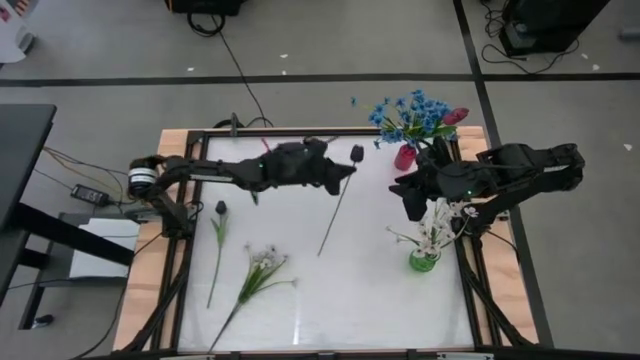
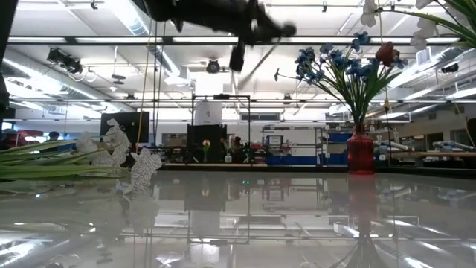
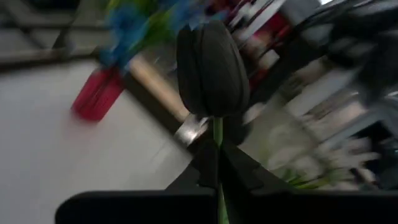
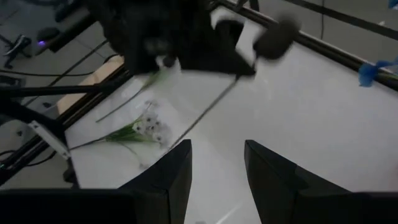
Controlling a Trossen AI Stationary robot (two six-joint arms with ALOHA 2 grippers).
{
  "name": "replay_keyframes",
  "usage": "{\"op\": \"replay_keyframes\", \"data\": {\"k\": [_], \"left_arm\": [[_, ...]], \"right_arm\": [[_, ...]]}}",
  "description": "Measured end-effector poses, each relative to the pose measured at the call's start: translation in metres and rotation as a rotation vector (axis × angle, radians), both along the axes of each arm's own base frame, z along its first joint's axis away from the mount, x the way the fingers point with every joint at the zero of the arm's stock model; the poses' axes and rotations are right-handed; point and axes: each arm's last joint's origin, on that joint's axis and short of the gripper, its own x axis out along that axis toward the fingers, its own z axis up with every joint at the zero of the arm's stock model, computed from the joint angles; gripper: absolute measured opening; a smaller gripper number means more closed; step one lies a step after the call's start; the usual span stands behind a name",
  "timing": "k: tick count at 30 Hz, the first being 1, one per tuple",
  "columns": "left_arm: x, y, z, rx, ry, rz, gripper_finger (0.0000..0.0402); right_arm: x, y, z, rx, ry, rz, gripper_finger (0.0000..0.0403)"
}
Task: Sort flowers into vase by color
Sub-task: Put the right black flower into the green vase
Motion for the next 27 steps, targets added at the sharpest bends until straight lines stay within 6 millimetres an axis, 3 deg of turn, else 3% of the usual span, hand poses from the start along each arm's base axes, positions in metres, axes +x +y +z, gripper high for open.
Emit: {"op": "replay_keyframes", "data": {"k": [6,10,18,27], "left_arm": [[-0.016,-0.011,0.049,0.128,-0.277,-0.021,0.0007],[-0.019,-0.024,0.066,0.226,-0.450,-0.042,0.0007],[-0.019,-0.041,0.070,0.314,-0.492,-0.071,0.0007],[-0.021,-0.057,0.075,0.377,-0.533,-0.096,0.0007]], "right_arm": [[0.012,0.009,0.004,-0.035,-0.066,0.058,0.0155],[0.033,0.015,0.007,-0.125,-0.137,0.098,0.0155],[0.058,0.017,0.011,-0.306,-0.214,0.092,0.0155],[0.081,0.009,0.004,-0.339,-0.207,0.126,0.0155]]}}
